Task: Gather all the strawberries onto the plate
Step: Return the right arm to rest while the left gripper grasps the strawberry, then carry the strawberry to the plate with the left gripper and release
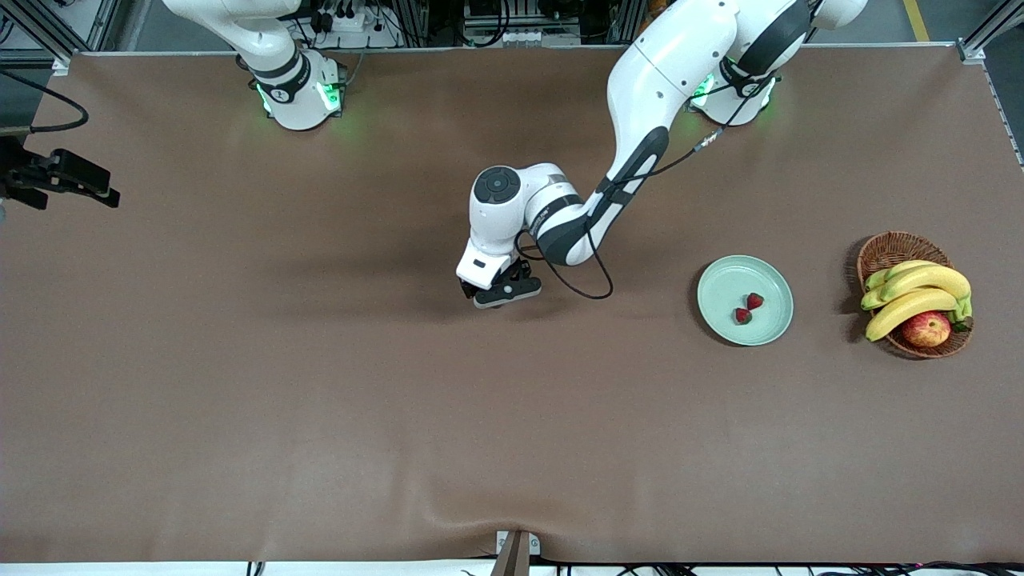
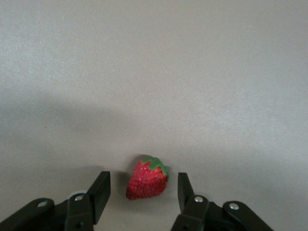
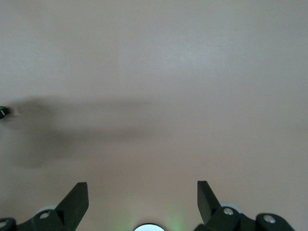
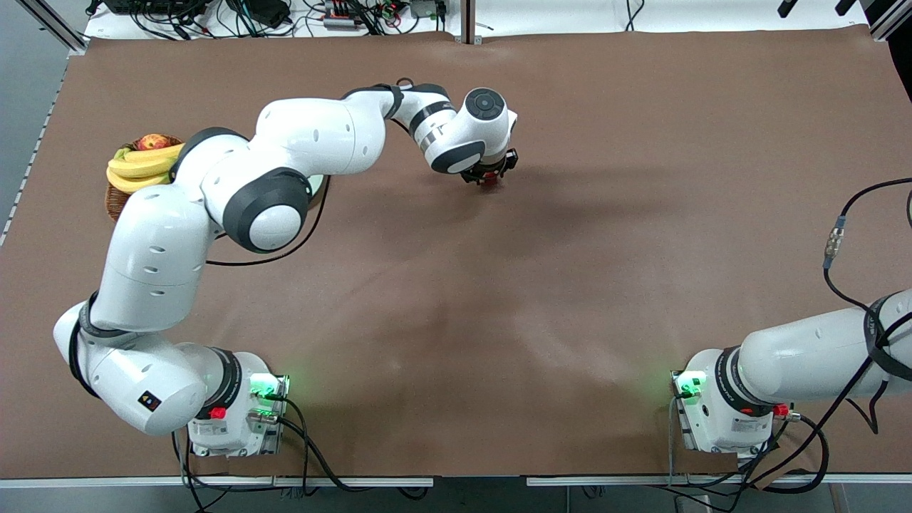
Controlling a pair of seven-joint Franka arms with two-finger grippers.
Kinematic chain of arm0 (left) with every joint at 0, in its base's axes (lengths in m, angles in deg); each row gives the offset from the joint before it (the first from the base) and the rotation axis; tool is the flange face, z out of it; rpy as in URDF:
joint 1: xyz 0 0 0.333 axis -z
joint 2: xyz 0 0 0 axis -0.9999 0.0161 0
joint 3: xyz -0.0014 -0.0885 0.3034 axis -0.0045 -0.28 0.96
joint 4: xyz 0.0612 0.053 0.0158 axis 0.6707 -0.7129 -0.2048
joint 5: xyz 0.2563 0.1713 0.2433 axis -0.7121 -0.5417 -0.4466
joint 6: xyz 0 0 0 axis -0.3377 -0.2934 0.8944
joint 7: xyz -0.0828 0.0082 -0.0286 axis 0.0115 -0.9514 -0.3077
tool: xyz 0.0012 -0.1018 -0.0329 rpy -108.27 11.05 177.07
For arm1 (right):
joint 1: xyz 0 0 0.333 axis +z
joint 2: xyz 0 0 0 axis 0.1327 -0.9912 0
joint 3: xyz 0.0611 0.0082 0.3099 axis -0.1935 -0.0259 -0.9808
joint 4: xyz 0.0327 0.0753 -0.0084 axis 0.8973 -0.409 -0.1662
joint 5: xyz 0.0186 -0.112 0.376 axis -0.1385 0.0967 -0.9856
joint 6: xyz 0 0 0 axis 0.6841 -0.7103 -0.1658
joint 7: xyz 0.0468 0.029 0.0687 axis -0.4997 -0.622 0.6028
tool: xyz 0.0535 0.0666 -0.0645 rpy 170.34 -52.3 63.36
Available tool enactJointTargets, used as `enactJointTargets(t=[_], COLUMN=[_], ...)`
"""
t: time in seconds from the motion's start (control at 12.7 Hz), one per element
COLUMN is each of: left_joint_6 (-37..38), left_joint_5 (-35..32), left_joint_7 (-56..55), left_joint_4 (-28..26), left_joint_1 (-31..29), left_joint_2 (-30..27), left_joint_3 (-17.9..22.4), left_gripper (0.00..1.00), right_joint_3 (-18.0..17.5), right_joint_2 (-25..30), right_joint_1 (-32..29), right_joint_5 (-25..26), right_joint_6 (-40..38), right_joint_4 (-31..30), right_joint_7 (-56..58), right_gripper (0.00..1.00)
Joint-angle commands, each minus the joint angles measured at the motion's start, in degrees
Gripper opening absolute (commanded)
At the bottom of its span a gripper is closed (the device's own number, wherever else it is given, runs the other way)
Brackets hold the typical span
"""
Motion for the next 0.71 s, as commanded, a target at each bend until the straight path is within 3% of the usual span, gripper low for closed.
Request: enactJointTargets(t=[0.0,0.16,0.47,0.63], left_joint_6=[-0.4,-0.4,-0.32,0.65], left_joint_5=[-1.3,-1.3,-1.65,-1.12], left_joint_7=[0.58,2.07,6.28,6.56], left_joint_4=[1.64,1.73,1.64,1.29], left_joint_1=[0.57,0.4,-0.48,-4.5], left_joint_2=[1.58,1.41,-1.66,-6.13], left_joint_3=[0.42,0.42,2.17,2.27], left_gripper=[0.43,0.03,0.0,0.0], right_joint_3=[-1.08,-1.17,-1.34,-1.17], right_joint_2=[2.62,2.63,2.36,2.1], right_joint_1=[-1.42,-1.33,-1.24,-1.42], right_joint_5=[1.55,1.46,0.67,0.84], right_joint_6=[-0.43,0.36,0.1,0.36], right_joint_4=[-1.38,-1.55,-0.77,0.64], right_joint_7=[-1.53,-1.53,-1.7,-1.7], right_gripper=[1.0,1.0,1.0,1.0])
